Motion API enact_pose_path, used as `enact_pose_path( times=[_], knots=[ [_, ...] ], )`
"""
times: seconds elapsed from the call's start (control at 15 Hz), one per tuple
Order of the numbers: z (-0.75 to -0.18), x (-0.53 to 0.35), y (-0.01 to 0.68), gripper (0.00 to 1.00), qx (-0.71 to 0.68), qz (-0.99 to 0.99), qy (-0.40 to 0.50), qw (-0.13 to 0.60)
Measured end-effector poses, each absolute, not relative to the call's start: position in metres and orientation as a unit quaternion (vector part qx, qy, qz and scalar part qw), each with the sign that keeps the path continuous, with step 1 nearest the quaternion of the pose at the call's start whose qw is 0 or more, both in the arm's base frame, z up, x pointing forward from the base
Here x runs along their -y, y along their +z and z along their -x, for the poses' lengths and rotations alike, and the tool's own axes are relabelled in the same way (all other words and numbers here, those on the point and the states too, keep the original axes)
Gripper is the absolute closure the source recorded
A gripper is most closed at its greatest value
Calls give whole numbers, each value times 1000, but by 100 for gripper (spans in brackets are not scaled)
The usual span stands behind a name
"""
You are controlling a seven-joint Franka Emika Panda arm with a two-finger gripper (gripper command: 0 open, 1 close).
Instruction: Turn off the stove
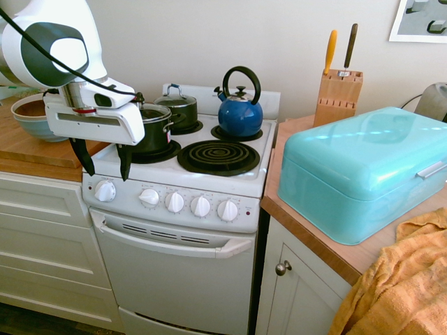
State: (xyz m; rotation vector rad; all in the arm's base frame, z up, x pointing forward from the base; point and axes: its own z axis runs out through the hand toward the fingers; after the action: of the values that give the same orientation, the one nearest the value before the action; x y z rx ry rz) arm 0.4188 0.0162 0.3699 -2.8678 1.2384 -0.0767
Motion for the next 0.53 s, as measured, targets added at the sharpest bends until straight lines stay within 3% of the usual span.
enact_pose_path(
  times=[0.53],
  knots=[
    [-426,-4,368,0,-397,917,-20,7]
  ],
)
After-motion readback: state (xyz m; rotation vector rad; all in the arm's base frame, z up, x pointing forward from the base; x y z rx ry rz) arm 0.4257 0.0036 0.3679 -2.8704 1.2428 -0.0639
